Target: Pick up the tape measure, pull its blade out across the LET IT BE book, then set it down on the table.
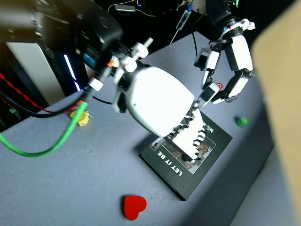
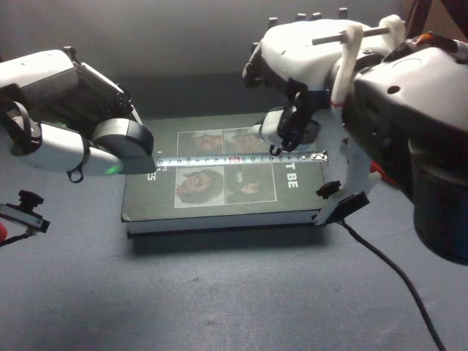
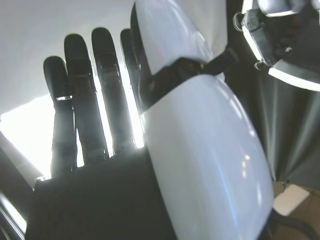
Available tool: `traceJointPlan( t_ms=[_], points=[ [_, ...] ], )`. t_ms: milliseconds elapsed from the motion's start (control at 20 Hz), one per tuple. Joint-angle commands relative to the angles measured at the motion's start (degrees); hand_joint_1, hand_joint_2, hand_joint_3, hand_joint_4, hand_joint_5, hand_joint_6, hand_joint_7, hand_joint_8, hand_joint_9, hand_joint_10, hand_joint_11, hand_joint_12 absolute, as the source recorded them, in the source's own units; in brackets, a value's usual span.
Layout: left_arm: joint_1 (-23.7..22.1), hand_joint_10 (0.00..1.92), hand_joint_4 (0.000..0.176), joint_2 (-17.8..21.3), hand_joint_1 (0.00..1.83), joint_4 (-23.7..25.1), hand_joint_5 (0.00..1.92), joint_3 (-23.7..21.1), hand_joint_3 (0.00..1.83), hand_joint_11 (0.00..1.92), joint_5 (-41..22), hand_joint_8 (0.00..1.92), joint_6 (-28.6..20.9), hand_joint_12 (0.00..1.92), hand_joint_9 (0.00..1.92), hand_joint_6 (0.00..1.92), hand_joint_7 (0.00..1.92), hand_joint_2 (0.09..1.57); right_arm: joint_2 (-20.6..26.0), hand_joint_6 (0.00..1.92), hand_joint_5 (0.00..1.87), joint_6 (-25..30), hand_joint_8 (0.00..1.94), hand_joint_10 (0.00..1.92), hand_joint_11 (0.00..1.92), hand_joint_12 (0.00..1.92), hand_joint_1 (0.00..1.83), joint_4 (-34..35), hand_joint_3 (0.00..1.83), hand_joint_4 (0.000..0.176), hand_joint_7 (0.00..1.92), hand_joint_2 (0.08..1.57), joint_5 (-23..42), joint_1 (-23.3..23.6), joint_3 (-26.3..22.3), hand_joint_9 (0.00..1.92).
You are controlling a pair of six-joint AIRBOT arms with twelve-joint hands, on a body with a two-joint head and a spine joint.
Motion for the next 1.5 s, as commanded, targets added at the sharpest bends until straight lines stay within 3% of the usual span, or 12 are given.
traceJointPlan(
  t_ms=[0, 450, 1450],
  points=[
    [-0.92, 1.09, 0.0, -0.03, 1.39, 0.01, 1.0, 0.29, 0.0, 0.86, -5.9, 0.57, -0.43, 0.95, 0.99, 0.82, 1.21, 1.06, -0.1, 0.0, 0.64, -0.23, 0.01, 0.03, 0.21, 1.1, 1.08, -4.52, 0.01, 0.0, 0.71, 1.15, 1.21, 0.95, 0.19, 0.66],
    [-2.01, 1.09, 0.0, 0.05, 1.39, 0.18, 1.0, 0.8, 0.0, 0.86, -5.63, 0.57, -0.83, 0.94, 0.98, 0.84, 1.21, 1.06, -1.31, 0.01, 0.68, -3.07, 0.01, 0.03, 0.21, 1.11, 1.08, -0.98, 0.0, 0.0, 0.73, 1.15, 0.6, -0.19, -0.37, 0.68],
    [-2.38, 1.08, 0.0, 0.11, 1.39, 2.35, 1.02, 0.8, 0.0, 0.9, -4.44, 0.58, -4.57, 0.93, 0.99, 0.79, 1.21, 1.06, -1.39, 0.01, 0.68, -3.99, 0.01, 0.01, 0.2, 1.11, 1.08, -2.33, 0.0, 0.0, 0.75, 1.17, -0.13, -1.72, 0.56, 0.68]
  ],
)
